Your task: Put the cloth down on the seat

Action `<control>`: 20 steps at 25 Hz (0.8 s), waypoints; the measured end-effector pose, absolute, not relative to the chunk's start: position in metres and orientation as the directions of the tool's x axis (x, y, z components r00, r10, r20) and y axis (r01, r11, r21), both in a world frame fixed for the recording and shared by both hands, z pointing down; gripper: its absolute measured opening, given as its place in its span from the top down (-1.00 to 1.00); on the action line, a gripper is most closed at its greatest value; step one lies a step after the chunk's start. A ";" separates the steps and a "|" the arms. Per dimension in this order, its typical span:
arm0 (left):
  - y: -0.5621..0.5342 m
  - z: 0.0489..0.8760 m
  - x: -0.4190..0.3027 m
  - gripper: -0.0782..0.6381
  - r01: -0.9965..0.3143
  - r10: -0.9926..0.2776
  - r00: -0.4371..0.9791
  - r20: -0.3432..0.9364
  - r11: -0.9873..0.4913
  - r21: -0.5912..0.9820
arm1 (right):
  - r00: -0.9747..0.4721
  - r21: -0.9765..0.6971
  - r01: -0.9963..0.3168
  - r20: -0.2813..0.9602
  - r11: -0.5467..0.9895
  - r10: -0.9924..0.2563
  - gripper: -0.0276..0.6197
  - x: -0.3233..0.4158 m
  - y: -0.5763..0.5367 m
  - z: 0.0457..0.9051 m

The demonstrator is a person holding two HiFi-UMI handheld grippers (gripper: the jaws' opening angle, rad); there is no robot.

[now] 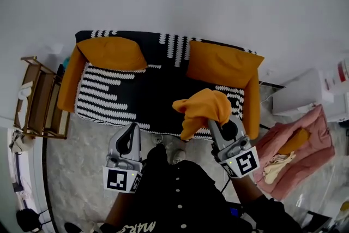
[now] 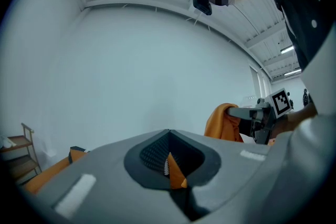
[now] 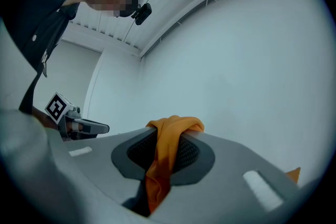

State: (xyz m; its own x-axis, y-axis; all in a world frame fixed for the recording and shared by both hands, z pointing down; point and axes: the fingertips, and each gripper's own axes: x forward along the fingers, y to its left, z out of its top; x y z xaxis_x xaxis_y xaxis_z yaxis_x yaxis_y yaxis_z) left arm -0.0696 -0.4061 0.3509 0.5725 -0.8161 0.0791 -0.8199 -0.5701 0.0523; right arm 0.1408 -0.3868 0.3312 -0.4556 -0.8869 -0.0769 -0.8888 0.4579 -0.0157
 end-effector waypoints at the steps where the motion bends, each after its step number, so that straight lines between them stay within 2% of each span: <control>1: -0.412 0.350 -0.071 0.78 -0.819 -0.816 0.573 0.078 -0.571 0.052 | -0.457 -0.011 -0.888 -0.075 0.459 -0.886 0.68 0.139 -0.394 0.331; 12: -0.460 0.375 -0.093 0.78 -0.820 -0.807 0.572 0.146 -0.566 0.083 | -0.489 -0.035 -0.872 -0.013 0.489 -0.872 0.68 0.109 -0.467 0.354; 20: -0.473 0.424 -0.113 0.78 -0.829 -0.782 0.558 0.277 -0.541 0.141 | -0.550 -0.095 -0.833 0.040 0.545 -0.834 0.67 0.064 -0.518 0.395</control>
State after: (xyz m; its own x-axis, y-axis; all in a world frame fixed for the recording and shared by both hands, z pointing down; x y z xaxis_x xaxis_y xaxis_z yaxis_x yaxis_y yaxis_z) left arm -0.1130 -0.4734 0.4245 0.5578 -0.7823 0.2771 -0.8290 -0.5412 0.1410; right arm 0.0643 -0.5184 0.3948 -0.5504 -0.8340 0.0396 -0.8329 0.5452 -0.0949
